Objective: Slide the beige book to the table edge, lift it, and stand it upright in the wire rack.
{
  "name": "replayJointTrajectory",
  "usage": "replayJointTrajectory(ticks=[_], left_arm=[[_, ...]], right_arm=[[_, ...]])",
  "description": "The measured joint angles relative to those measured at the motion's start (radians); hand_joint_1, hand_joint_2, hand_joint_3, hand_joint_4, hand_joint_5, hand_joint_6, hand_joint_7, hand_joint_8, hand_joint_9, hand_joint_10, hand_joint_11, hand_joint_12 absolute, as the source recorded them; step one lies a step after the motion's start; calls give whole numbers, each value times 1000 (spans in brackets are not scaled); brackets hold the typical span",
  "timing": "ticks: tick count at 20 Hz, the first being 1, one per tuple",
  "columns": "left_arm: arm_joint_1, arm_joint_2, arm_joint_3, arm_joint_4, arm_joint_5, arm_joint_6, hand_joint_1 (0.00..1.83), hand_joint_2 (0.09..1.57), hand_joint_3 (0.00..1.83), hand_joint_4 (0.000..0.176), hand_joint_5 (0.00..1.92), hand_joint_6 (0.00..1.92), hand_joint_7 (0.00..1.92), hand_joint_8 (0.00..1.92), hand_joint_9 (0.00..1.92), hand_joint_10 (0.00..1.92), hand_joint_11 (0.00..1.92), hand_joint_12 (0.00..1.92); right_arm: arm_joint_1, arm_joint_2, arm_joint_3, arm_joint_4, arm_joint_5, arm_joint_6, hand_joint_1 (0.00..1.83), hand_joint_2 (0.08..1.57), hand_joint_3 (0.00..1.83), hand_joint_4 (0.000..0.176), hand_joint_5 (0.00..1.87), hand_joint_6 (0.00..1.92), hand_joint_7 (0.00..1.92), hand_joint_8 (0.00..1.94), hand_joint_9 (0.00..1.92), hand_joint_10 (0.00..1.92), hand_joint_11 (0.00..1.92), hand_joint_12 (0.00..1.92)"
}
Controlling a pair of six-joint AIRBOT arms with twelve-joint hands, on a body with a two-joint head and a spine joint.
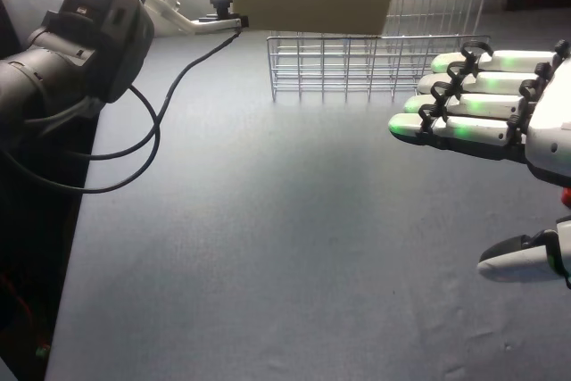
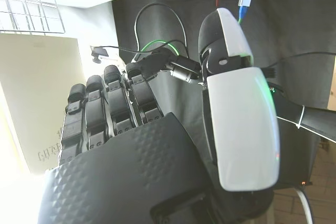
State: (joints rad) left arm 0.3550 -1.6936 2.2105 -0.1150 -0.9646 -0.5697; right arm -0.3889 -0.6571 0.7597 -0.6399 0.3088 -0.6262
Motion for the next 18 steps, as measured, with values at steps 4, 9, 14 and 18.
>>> replayJointTrajectory(ticks=[4, 9, 14, 18], left_arm=[[0, 0, -7, -2, -29, 5, 1240, 1107, 0, 0, 949, 939, 1058, 1020, 1088, 951, 824, 1441], [2, -10, -14, -8, -59, 19, 1250, 1106, 1, 0, 954, 903, 1051, 1062, 1057, 1054, 811, 1469], [25, -11, -13, -50, -84, 25, 1256, 1092, 0, 0, 988, 848, 1080, 1013, 1069, 970, 778, 1454], [39, -13, -10, -51, -91, 26, 1260, 1092, 1, 0, 993, 829, 1077, 1033, 1057, 1024, 800, 1496]], right_arm=[[0, 0, 0, 0, 0, 0, 250, 1078, 0, 0, 82, 1, 124, 1, 119, 2, 0, 285], [0, -2, 0, 0, 1, 0, 269, 1068, 0, 0, 74, 2, 120, 1, 105, 1, 0, 188], [0, -8, 0, 0, 4, 0, 272, 1074, 0, 0, 68, 7, 127, 6, 100, 4, 0, 112], [4, -14, 0, -1, 1, -1, 228, 1079, 3, 0, 53, 0, 117, 1, 97, 2, 0, 107]])
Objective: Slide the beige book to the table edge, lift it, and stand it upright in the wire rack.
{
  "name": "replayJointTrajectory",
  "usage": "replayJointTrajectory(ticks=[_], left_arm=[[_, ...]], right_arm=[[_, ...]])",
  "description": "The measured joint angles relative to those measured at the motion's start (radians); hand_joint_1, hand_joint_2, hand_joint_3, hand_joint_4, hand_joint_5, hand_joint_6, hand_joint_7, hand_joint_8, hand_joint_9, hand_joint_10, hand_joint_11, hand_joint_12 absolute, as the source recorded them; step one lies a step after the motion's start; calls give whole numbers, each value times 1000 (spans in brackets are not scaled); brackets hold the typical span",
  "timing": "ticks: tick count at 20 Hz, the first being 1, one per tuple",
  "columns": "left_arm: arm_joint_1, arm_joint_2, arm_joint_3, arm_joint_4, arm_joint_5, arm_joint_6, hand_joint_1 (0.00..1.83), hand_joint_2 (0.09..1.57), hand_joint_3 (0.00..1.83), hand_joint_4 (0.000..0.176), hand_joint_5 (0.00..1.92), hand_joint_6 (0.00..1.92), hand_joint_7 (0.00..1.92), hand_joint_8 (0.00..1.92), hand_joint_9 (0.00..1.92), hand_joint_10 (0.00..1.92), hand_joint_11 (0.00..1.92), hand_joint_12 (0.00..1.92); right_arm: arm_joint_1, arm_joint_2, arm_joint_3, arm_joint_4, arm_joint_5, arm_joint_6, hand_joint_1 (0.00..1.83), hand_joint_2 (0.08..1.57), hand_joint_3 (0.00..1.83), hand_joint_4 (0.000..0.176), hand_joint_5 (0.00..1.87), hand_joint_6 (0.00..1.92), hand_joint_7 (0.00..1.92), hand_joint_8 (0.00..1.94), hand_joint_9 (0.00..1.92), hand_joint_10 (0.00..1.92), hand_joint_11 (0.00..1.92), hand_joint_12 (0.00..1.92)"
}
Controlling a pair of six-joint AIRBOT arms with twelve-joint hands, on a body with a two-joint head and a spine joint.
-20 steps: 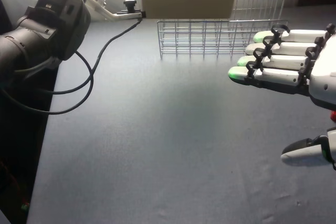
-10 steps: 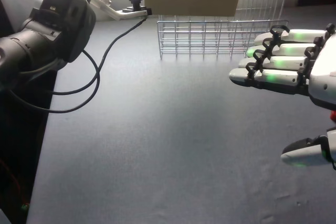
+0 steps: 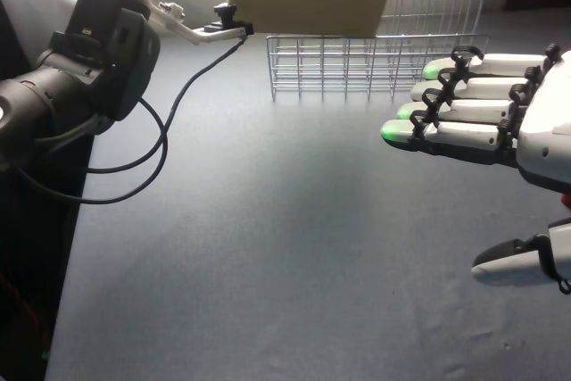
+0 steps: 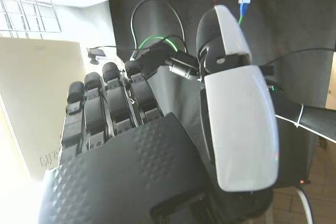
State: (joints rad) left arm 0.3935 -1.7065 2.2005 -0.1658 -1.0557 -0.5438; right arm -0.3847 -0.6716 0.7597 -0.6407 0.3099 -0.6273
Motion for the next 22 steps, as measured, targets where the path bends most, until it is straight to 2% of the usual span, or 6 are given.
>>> replayJointTrajectory(ticks=[2, 6, 7, 12, 19, 22], left_arm=[[7, -2, 8, -3, -8, 0, 1373, 1120, 1, 0, 886, 915, 970, 1052, 946, 1273, 779, 1490], [10, -2, 11, -9, -12, 0, 1390, 1072, 0, 0, 1003, 745, 1063, 902, 1046, 1166, 835, 1415], [10, -2, 11, -8, -12, 0, 1254, 1100, 3, 0, 981, 859, 1049, 1061, 1058, 1055, 843, 1428], [20, -4, 14, -19, -16, -1, 1243, 1107, 1, 0, 972, 884, 1036, 1078, 1034, 1059, 792, 1477], [58, -22, 11, -82, -30, 1, 1247, 1105, 0, 0, 957, 910, 1061, 1037, 1092, 974, 845, 1403], [64, -34, 10, -89, -32, -1, 1381, 1076, 0, 0, 995, 777, 1069, 886, 1037, 1167, 808, 1444]], right_arm=[[0, -2, 0, 2, 3, -2, 199, 1089, 4, 0, 31, 0, 85, 0, 65, 0, 0, 27], [0, -8, 0, 1, 7, -2, 231, 1092, 3, 0, 43, 3, 101, 4, 83, 6, 12, 44], [0, -10, 0, 1, 7, -2, 209, 1099, 2, 0, 26, 0, 96, 0, 80, 1, 0, 80], [6, -12, 0, 0, 8, -2, 229, 1087, 0, 0, 41, 3, 101, 3, 94, 4, 0, 134], [6, -19, 0, 1, 8, -2, 202, 1105, 2, 0, 6, 0, 79, 0, 52, 0, 0, 1], [7, -24, 0, 1, 8, -2, 230, 1107, 2, 0, 16, 5, 55, 0, 23, 0, 0, 0]])
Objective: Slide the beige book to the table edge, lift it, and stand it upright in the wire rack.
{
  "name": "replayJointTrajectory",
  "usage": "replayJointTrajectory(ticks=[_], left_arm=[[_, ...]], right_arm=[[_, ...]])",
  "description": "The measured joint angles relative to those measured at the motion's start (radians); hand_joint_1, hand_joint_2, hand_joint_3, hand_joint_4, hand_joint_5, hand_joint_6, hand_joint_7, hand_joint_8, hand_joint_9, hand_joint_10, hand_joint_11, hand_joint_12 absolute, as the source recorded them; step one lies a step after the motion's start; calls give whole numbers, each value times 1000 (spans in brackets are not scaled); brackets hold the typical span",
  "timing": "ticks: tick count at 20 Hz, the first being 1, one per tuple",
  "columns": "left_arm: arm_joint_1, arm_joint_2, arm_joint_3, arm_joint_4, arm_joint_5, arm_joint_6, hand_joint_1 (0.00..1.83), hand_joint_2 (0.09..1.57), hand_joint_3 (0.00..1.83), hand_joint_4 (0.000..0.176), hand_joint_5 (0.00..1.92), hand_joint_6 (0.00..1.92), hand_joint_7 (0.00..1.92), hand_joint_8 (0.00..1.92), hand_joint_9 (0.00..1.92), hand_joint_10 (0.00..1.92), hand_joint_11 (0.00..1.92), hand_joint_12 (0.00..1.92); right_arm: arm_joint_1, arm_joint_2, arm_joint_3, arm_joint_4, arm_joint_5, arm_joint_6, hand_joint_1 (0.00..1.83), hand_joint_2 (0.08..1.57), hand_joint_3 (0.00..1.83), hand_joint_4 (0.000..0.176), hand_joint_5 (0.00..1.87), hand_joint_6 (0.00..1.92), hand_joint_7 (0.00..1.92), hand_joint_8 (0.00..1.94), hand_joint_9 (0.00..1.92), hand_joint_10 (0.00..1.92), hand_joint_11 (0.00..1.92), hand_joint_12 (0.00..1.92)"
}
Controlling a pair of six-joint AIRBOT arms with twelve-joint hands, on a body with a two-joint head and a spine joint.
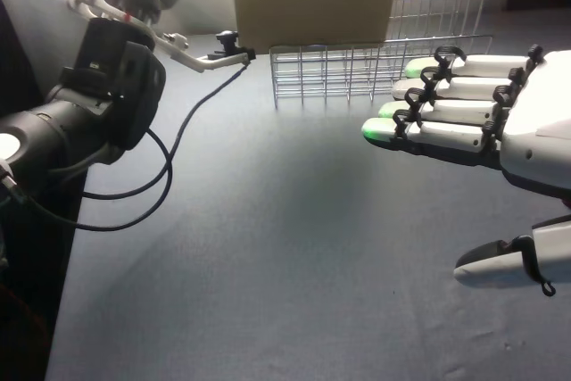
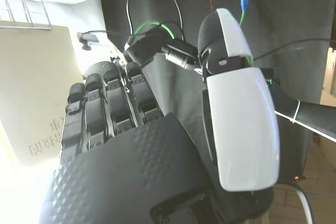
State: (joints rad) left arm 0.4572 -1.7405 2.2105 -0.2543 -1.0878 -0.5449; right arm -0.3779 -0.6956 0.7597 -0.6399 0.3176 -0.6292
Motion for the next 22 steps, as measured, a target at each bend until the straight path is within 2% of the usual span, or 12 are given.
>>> replayJointTrajectory(ticks=[3, 4, 7, 10, 17, 20, 22], left_arm=[[8, -17, 15, -1, 1, -8, 1390, 1071, 0, 0, 1009, 720, 1067, 884, 1048, 1176, 804, 1404], [8, -22, 23, -2, 1, -11, 1286, 1091, 6, 0, 987, 807, 1067, 1019, 1026, 1094, 775, 1465], [21, -28, 28, -28, -6, -16, 1266, 1104, 0, 0, 966, 832, 1056, 1094, 1038, 1051, 781, 1483], [32, -33, 33, -43, -4, -18, 1257, 1121, 2, 0, 916, 916, 1035, 1124, 1026, 1025, 743, 1495], [59, -53, 33, -73, -5, -29, 1256, 1122, 0, 0, 912, 926, 1030, 1130, 999, 1113, 754, 1541], [76, -60, 30, -97, -6, -29, 1252, 1124, 0, 0, 909, 941, 1030, 1116, 1003, 1095, 764, 1564], [91, -60, 23, -117, -5, -29, 1237, 1131, 2, 0, 879, 1021, 1023, 1083, 1010, 1003, 778, 1495]], right_arm=[[0, -4, 0, 0, 0, 0, 199, 1106, 1, 0, 20, 5, 57, 2, 24, 2, 0, 0], [0, -5, 0, 0, 0, 0, 198, 1086, 0, 0, 25, 6, 64, 4, 29, 3, 0, 0], [0, -9, 0, 0, 0, 0, 125, 1103, 2, 0, 0, 0, 22, 0, 0, 0, 0, 0], [2, -14, 0, 0, 0, 0, 217, 1083, 0, 0, 51, 18, 75, 17, 55, 19, 0, 0], [7, -20, 0, 0, 4, 0, 285, 1054, 0, 0, 74, 2, 111, 0, 103, 10, 13, 10], [7, -22, 0, 0, 4, 0, 271, 1053, 0, 0, 66, 0, 109, 2, 98, 6, 7, 9], [7, -24, 0, 0, 3, 0, 287, 1049, 0, 0, 78, 5, 125, 7, 115, 11, 16, 16]])
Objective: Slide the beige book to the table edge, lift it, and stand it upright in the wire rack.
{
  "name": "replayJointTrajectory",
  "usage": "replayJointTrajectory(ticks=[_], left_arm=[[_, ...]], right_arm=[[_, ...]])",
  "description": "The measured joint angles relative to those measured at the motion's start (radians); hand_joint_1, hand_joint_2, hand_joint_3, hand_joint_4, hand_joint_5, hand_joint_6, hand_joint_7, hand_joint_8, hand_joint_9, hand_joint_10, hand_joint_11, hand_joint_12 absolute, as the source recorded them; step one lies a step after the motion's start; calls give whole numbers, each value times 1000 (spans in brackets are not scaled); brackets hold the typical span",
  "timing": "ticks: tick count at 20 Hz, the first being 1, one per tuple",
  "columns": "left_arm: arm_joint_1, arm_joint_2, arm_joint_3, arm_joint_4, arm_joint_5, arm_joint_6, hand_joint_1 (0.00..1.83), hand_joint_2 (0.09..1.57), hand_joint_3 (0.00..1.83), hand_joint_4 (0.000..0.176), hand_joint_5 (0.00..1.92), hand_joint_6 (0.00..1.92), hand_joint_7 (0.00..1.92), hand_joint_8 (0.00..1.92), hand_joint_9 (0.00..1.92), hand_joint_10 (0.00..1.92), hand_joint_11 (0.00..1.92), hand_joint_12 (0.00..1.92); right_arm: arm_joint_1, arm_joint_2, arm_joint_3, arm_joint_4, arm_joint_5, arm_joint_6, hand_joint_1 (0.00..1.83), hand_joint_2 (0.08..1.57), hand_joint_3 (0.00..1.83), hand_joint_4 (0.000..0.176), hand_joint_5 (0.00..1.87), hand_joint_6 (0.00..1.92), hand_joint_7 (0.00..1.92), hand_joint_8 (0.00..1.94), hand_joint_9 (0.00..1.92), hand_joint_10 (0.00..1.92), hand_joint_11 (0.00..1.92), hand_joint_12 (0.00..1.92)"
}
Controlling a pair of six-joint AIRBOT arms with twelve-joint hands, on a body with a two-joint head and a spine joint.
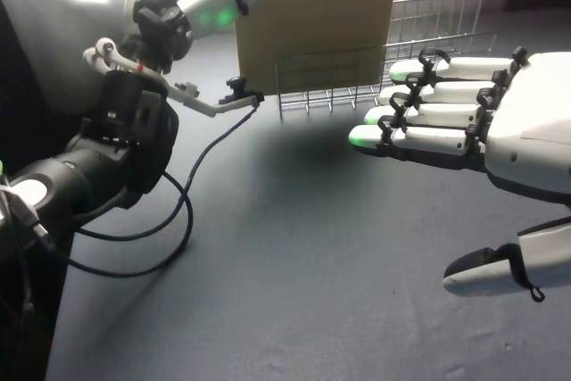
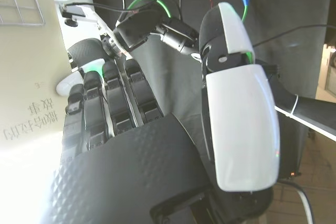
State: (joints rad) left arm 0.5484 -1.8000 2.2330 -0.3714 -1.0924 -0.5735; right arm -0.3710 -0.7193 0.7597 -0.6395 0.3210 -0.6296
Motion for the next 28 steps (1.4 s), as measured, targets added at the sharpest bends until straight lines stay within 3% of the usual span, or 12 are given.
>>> replayJointTrajectory(ticks=[3, 4, 5, 7, 8, 11, 14, 19, 20, 24, 25, 28], left_arm=[[15, -5, -1, -19, 0, 0, 1208, 1170, 1, 0, 754, 1245, 984, 1070, 898, 733, 555, 1449], [18, -5, -1, -22, 0, 0, 1115, 1114, 0, 0, 696, 626, 850, 564, 839, 614, 463, 1394], [18, -6, -1, -25, 0, 0, 1039, 1103, 0, 0, 679, 302, 797, 245, 762, 463, 357, 1344], [18, -11, 0, -44, -13, -8, 949, 1078, 0, 0, 591, 51, 697, 19, 666, 189, 180, 1274], [18, -15, 0, -49, -16, -8, 915, 1064, 0, 0, 521, 10, 606, 3, 586, 101, 74, 1262], [18, -18, -1, -40, -17, -12, 862, 1029, 0, 0, 493, 0, 524, 0, 505, 25, 5, 1184], [18, -18, -1, -39, -19, -18, 792, 1014, 0, 0, 317, 1, 298, 0, 301, 1, 0, 895], [2, 9, -40, 9, -21, -18, 714, 962, 0, 67, 80, 0, 131, 0, 199, 0, 0, 643], [-5, 24, -60, 14, -21, -10, 699, 944, 0, 78, 18, 2, 63, 2, 161, 2, 0, 494], [-13, 96, -125, 55, 1, 14, 666, 935, 0, 85, 0, 0, 53, 3, 148, 0, 0, 388], [-23, 121, -142, 77, 25, 25, 598, 945, 2, 94, 0, 0, 93, 6, 160, 3, 0, 417], [-47, 180, -200, 101, 54, 53, 586, 944, 1, 94, 26, 7, 159, 19, 223, 23, 0, 505]], right_arm=[[0, -2, 0, 0, 3, 0, 293, 1050, 0, 0, 83, 5, 123, 3, 113, 7, 16, 22], [0, -4, 0, 0, 3, 0, 300, 1046, 0, 0, 78, 2, 119, 1, 106, 3, 10, 21], [0, -6, 0, 0, 3, 0, 319, 1042, 0, 0, 78, 2, 115, 0, 101, 1, 6, 22], [0, -8, 0, 0, 3, 0, 316, 1044, 0, 0, 81, 3, 120, 2, 102, 1, 1, 25], [0, -8, 0, 0, 3, 0, 301, 1046, 0, 0, 89, 5, 128, 4, 108, 4, 9, 32], [0, -8, 0, 0, 4, 0, 303, 1042, 0, 0, 88, 3, 118, 1, 94, 1, 0, 4], [0, -8, 0, 0, 4, 0, 295, 1044, 0, 0, 87, 2, 122, 2, 102, 4, 4, 2], [0, -8, 0, 0, 3, 0, 284, 1042, 0, 0, 90, 2, 128, 5, 111, 6, 4, 2], [0, -8, 0, 0, 4, 0, 306, 1034, 0, 0, 83, 2, 125, 2, 108, 4, 4, 2], [0, -8, 0, 0, 3, 0, 294, 1048, 2, 0, 71, 0, 111, 0, 81, 0, 0, 0], [0, -8, 0, 0, 4, 0, 237, 1060, 7, 0, 51, 5, 88, 4, 60, 6, 0, 0], [0, -8, 0, 0, 4, 0, 224, 1065, 8, 0, 63, 9, 80, 1, 46, 0, 0, 0]])
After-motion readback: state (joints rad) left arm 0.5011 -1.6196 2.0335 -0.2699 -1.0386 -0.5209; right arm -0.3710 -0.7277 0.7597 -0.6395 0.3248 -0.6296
